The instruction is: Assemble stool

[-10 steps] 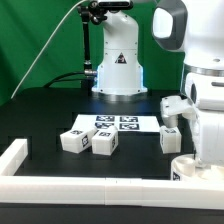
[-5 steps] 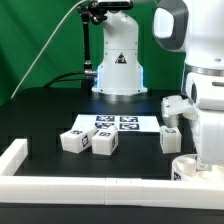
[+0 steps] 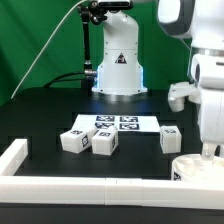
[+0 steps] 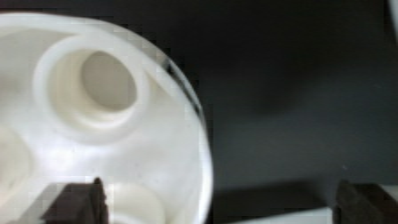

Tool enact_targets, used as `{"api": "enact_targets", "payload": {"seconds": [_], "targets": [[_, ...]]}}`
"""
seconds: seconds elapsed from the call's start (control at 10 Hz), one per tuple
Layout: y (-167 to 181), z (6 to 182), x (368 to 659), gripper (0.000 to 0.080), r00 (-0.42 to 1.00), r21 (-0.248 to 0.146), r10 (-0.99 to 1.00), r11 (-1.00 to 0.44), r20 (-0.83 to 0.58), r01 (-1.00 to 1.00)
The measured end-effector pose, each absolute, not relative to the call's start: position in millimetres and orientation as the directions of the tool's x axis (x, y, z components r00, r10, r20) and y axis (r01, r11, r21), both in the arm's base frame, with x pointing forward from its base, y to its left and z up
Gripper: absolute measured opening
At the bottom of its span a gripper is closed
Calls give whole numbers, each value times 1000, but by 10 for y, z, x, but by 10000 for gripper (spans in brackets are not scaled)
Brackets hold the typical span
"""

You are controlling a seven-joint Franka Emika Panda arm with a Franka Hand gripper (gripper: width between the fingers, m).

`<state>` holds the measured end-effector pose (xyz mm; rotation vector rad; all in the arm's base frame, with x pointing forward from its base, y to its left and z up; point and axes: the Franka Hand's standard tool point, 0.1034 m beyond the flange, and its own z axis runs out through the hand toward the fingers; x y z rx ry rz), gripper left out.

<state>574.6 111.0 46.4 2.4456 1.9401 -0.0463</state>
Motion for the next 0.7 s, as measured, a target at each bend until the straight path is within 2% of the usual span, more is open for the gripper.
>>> {"api": "enact_targets", "payload": {"seconds": [0.2, 0.4, 0.5, 0.6, 0.7], "targets": [[1040, 657, 5620, 646, 245, 16, 969, -245, -40, 969], [885, 656, 5452, 649, 277, 28, 960, -276, -41, 961], [802, 663, 5366, 649, 305, 55, 952, -303, -23, 951], [711, 634, 5236, 649, 316, 59, 949, -314, -20, 947], [713, 625, 5224, 649, 315, 50, 949, -313, -26, 948]]}}
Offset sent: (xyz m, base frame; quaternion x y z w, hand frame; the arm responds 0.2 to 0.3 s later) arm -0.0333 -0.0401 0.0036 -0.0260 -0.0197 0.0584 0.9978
